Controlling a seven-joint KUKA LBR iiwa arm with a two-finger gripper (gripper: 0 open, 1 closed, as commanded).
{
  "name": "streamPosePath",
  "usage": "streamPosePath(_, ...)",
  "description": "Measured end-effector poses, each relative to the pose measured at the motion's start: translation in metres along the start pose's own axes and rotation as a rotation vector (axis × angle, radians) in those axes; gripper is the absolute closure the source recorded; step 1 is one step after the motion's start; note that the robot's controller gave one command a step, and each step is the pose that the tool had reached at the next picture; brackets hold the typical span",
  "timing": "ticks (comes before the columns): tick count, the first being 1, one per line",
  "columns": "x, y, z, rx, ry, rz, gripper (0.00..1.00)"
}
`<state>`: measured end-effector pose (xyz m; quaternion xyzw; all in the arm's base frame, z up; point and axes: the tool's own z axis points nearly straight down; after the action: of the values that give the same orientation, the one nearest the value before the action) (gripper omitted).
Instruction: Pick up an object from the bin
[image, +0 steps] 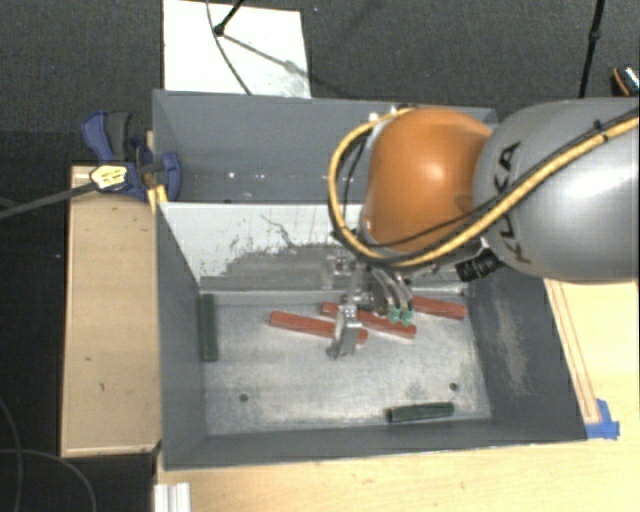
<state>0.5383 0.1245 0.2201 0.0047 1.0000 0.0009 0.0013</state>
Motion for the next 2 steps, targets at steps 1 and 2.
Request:
streamPosePath(1, -0.0501, -0.0264, 0.1542, 0.002, 0.008, 0.026, 0.0)
streamPosePath(2, -0.0512, -0.0252, 0.1493, 0.0, 0.002, 0.028, 1.0)
